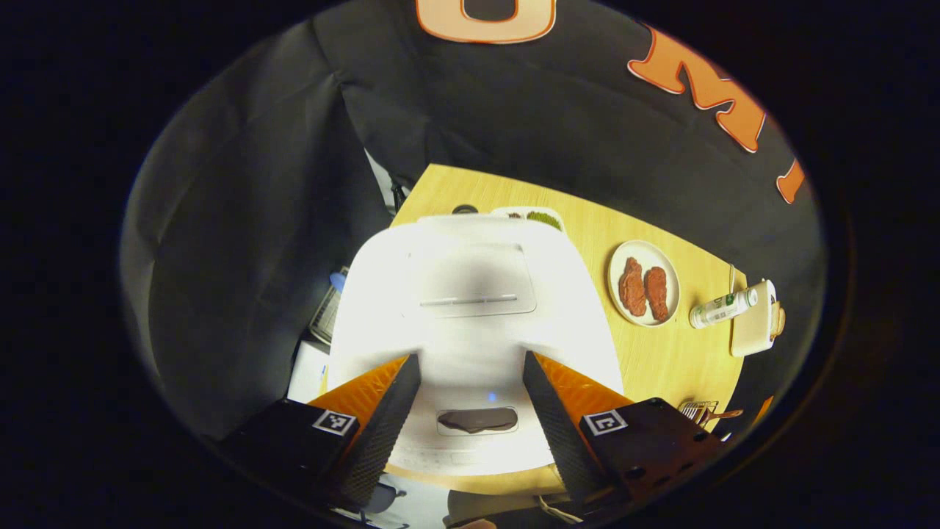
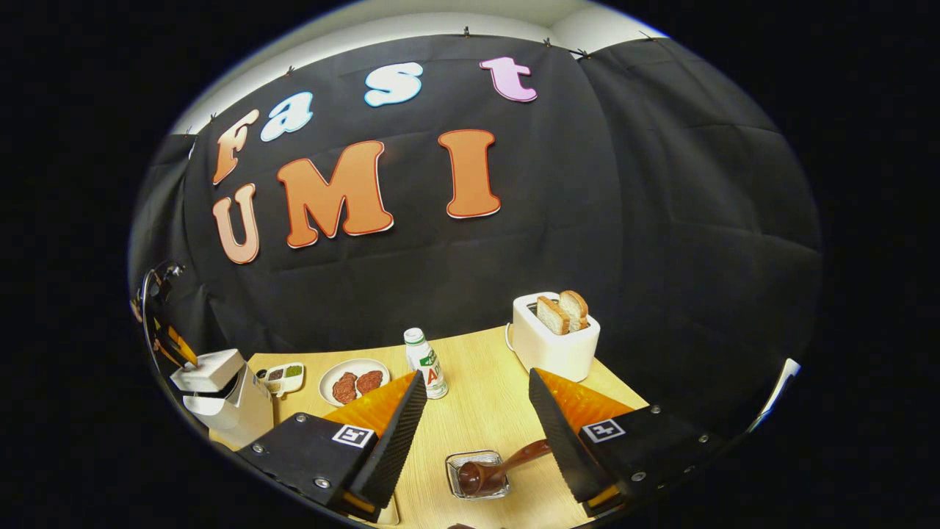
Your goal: Close the left gripper, press the button to open the rice cooker; take a wooden spoon from the chopstick holder with the right hand, scoop a spoonful of rice and pour it into the rice cooker, then put the wooden spoon back into the chopstick holder.
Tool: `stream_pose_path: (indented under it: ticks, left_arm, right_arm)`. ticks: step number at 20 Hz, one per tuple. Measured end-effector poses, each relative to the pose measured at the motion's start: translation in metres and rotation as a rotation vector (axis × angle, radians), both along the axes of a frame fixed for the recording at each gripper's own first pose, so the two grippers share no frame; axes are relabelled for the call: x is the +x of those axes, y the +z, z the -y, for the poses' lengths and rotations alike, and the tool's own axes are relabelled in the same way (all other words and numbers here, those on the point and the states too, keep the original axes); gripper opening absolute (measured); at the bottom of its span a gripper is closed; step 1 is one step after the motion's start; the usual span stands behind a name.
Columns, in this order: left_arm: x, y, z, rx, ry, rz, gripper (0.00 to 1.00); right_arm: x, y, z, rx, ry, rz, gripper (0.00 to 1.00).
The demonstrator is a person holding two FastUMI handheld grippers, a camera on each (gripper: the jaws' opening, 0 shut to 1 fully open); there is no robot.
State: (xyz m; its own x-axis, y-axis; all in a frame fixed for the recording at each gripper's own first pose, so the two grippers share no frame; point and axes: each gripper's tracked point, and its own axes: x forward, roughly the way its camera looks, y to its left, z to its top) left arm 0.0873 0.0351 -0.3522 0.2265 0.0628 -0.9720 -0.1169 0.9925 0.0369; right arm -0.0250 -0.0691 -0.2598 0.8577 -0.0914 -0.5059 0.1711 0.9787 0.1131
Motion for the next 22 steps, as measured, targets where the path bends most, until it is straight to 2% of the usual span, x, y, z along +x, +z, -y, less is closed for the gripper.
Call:
stream_pose_path:
  ticks: [3, 4, 5, 10, 11, 13, 14, 15, 17, 18, 19, 20, 21, 22]
  left_arm:
    - [-0.016, -0.025, 0.002, -0.002, 0.042, -0.087, 0.98]
    - [-0.009, -0.024, -0.001, 0.01, 0.044, -0.051, 0.98]
    - [-0.014, -0.027, 0.0, 0.006, 0.046, -0.084, 0.97]
    - [-0.013, -0.023, 0.003, 0.007, 0.035, -0.029, 1.0]
    - [-0.011, -0.02, 0.007, 0.0, 0.032, 0.001, 0.96]
    - [-0.002, 0.0, 0.019, -0.026, -0.003, 0.113, 1.0]
    - [0.006, 0.019, 0.027, -0.026, -0.03, 0.19, 0.96]
    - [0.014, 0.038, 0.033, -0.024, -0.058, 0.268, 1.0]
    - [0.018, 0.076, 0.058, -0.072, -0.107, 0.417, 0.99]
    - [0.018, 0.093, 0.073, -0.104, -0.125, 0.492, 0.96]
    - [0.019, 0.112, 0.084, -0.125, -0.147, 0.564, 0.99]
    - [0.019, 0.132, 0.09, -0.129, -0.154, 0.64, 0.99]
    - [0.02, 0.152, 0.094, -0.129, -0.162, 0.713, 0.96]
    - [0.019, 0.17, 0.098, -0.125, -0.17, 0.78, 0.99]
  right_arm:
    - [-0.001, -0.004, -0.006, -0.005, 0.024, -0.015, 0.88]
    - [-0.001, -0.005, -0.008, -0.009, 0.03, -0.017, 0.88]
    - [-0.001, -0.004, -0.01, -0.011, 0.038, -0.017, 0.88]
    - [0.006, 0.007, -0.024, -0.015, 0.072, 0.007, 0.88]
    - [0.009, 0.011, -0.025, -0.024, 0.078, 0.017, 0.88]
    - [0.014, 0.024, -0.03, -0.05, 0.096, 0.046, 0.87]
    - [0.018, 0.033, -0.033, -0.056, 0.109, 0.065, 0.88]
    - [0.021, 0.042, -0.038, -0.063, 0.117, 0.086, 0.87]
    - [0.027, 0.059, -0.048, -0.067, 0.14, 0.123, 0.88]
    - [0.03, 0.066, -0.055, -0.06, 0.153, 0.138, 0.87]
    - [0.033, 0.076, -0.062, -0.052, 0.168, 0.159, 0.88]
    - [0.036, 0.086, -0.069, -0.047, 0.18, 0.18, 0.88]
    - [0.038, 0.096, -0.075, -0.044, 0.193, 0.208, 0.88]
    - [0.04, 0.107, -0.079, -0.046, 0.2, 0.236, 0.88]
